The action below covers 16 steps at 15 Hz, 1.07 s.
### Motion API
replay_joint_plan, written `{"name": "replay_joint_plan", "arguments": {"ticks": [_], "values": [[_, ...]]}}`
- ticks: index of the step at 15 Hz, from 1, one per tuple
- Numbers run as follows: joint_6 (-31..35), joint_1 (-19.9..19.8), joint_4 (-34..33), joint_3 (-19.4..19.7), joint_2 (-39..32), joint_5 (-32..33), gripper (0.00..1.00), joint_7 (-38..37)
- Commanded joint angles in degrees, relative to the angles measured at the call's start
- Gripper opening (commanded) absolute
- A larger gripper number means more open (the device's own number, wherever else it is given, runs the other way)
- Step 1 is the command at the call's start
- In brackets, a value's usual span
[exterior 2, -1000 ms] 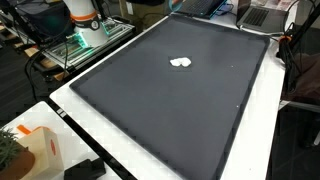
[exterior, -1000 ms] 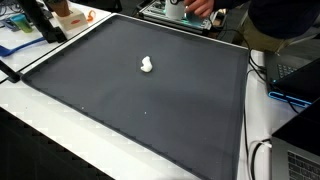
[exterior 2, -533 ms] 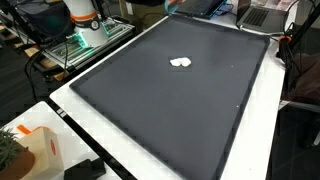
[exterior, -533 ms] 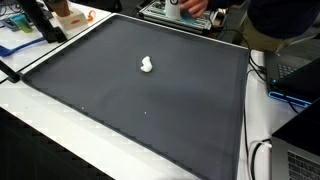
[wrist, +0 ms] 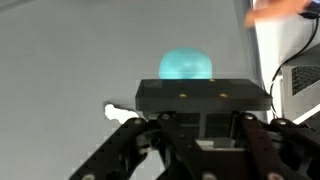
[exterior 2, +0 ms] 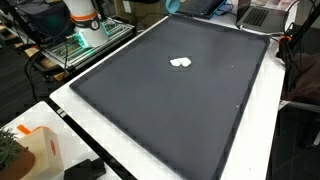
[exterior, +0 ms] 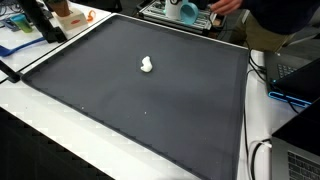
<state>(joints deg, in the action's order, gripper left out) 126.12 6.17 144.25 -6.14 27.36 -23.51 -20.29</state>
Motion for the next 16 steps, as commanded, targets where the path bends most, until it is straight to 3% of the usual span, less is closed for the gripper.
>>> {"name": "replay_joint_plan", "arguments": {"ticks": [1,9,10,16], "values": [[-0.2,-0.3,-0.1,-0.3,0.5,-0.1,0.46,0.1],[-0.2,-0.3,0.0,-0.3,1.5,-0.2,0.46,0.0],[1.4,-0.9,0.5,-0.9,1.6,1.3,0.21,0.0],[7.1,-4.5,-5.1,-5.2,-7.9,21.1,0.21,1.1]]}}
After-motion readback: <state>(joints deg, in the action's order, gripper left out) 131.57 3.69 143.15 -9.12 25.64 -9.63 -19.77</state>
